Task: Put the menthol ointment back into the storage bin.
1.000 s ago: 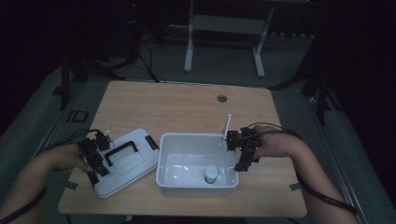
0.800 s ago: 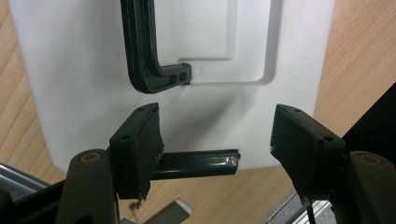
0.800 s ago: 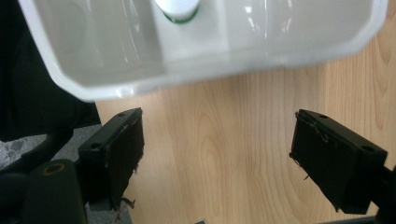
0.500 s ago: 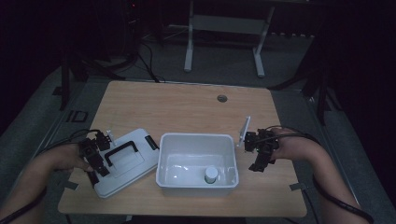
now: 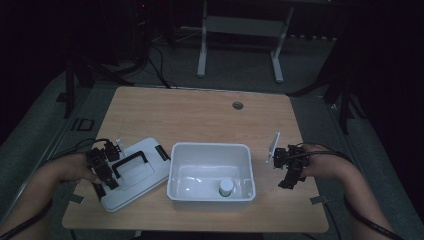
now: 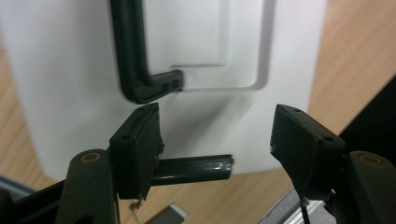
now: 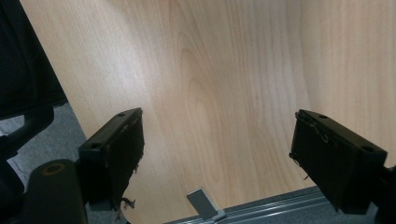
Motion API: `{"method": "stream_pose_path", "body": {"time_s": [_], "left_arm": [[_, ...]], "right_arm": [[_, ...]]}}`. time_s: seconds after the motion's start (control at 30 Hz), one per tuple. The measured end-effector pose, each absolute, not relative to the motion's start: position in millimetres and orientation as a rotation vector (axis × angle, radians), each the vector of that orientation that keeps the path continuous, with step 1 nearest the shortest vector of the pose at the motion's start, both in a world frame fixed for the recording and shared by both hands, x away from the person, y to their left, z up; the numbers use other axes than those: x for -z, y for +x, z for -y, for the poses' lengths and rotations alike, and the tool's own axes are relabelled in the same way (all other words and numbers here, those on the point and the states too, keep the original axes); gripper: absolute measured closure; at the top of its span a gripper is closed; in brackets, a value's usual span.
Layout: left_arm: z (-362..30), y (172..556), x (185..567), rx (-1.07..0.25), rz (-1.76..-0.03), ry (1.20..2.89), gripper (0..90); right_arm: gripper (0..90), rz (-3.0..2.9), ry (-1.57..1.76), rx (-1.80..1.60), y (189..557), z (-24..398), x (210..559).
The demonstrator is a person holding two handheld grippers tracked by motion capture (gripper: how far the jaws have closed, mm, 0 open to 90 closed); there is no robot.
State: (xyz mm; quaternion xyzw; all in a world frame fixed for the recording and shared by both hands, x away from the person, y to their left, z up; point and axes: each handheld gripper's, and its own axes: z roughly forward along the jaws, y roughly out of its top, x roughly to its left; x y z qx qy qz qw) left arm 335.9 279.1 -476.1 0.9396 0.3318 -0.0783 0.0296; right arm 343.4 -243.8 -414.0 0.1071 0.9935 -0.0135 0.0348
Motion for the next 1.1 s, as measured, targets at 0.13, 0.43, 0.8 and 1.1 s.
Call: {"method": "stream_pose_path", "body": {"time_s": [0.13, 0.43, 0.8, 1.1], "left_arm": [[-280, 339, 477, 0.211, -1.034, 2.91, 33.2], [-281, 351, 480, 0.158, -0.999, 2.935, 35.2], [-272, 361, 491, 0.209, -0.97, 2.971, 61.7], [-264, 360, 494, 0.183, -0.97, 3.014, 81.1]], "right_arm": [[16.9, -3.066, 0.356, 0.043, 343, 250, 421], [17.0, -3.092, 0.387, 0.078, 342, 255, 435], [17.1, -3.094, 0.408, 0.07, 344, 260, 437], [17.2, -3.083, 0.427, 0.073, 344, 262, 439]]}}
